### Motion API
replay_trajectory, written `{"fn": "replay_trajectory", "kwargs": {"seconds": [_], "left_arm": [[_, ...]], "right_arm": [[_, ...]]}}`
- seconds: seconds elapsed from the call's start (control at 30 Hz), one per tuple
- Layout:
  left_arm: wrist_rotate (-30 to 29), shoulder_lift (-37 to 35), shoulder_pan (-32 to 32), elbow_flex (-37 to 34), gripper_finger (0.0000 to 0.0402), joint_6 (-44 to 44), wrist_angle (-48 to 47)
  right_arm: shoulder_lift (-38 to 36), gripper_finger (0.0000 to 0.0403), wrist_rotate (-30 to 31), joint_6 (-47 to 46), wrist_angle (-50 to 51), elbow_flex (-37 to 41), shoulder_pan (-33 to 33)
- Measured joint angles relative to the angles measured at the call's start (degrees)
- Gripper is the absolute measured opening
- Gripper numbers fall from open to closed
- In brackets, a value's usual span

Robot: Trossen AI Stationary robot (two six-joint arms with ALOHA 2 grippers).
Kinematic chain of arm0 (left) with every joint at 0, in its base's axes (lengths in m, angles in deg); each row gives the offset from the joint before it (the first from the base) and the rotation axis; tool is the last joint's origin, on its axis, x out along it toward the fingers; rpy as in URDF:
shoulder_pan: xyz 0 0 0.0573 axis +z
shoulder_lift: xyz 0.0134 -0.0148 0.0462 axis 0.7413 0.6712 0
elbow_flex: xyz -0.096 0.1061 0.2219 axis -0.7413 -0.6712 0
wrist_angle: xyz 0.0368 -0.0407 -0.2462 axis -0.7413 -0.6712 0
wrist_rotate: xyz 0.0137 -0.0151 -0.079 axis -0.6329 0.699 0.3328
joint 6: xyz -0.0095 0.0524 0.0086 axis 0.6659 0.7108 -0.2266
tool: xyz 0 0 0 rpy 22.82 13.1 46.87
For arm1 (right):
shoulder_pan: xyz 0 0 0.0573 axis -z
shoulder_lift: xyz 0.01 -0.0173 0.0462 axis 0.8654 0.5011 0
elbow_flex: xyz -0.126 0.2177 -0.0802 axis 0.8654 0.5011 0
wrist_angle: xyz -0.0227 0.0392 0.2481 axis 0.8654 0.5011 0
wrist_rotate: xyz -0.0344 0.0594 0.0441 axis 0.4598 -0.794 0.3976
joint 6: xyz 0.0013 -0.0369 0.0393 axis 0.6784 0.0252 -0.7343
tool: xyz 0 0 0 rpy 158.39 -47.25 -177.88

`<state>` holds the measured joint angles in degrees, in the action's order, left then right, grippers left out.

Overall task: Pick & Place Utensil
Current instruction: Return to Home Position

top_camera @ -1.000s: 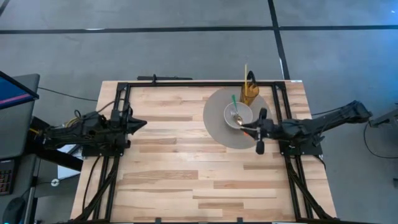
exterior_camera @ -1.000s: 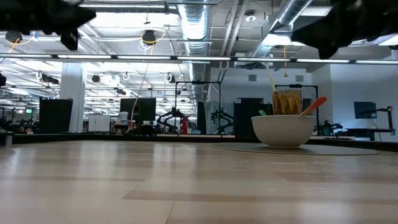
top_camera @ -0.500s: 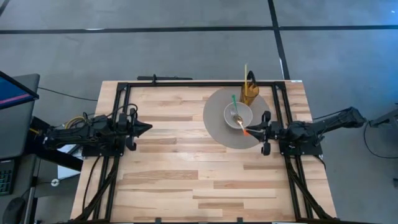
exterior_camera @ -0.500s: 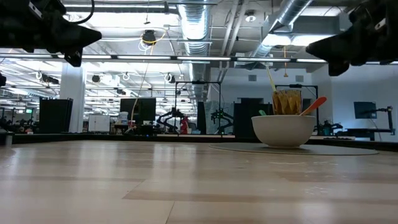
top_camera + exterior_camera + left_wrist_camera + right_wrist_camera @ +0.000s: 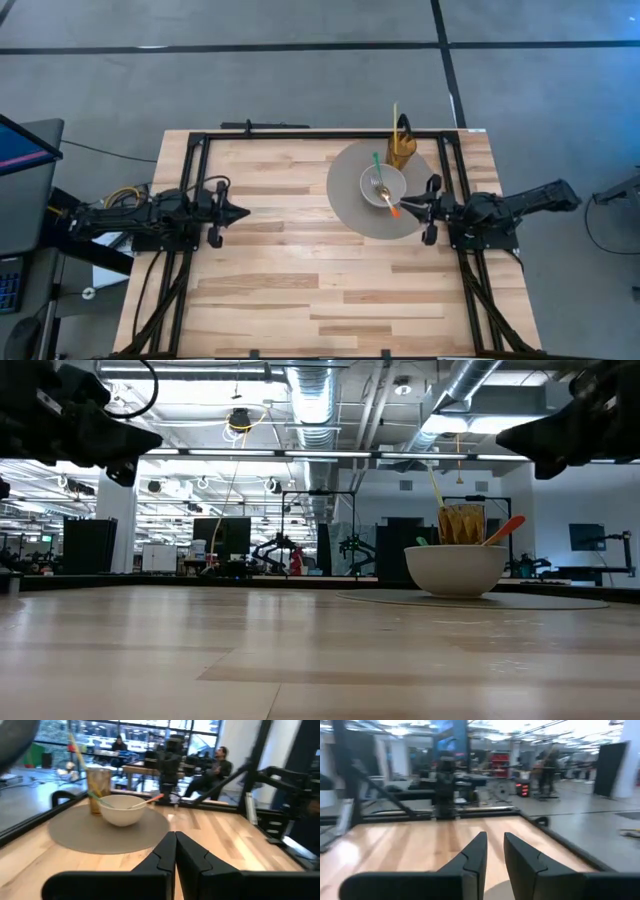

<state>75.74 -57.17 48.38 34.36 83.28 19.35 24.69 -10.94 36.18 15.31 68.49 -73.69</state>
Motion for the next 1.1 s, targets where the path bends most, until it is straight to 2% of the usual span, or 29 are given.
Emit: {"fn": "replay_trajectory", "kwargs": {"seconds": [0.1, 0.27, 0.43, 1.1], "left_arm": [[3.07, 0.06, -0.02, -0.01, 0.0006, 0.17, 0.42], [3.15, 0.02, -0.02, -0.01, 0.0011, 0.28, 0.57], [3.12, 0.22, -0.02, -0.01, 0.0013, -4.27, 0.64], [2.97, 0.59, -0.01, -0.01, 0.001, -4.52, 1.53]], "right_arm": [[-0.01, 0.0058, 3.58, 1.39, -0.1, 0.0, 1.03], [-0.01, 0.0058, 8.92, 1.11, -0.02, 0.0, 2.98], [0.01, 0.0058, 9.01, 0.97, 0.78, 0.02, 4.18], [0.01, 0.0058, 8.88, 0.85, 1.01, 0.07, 4.53]]}}
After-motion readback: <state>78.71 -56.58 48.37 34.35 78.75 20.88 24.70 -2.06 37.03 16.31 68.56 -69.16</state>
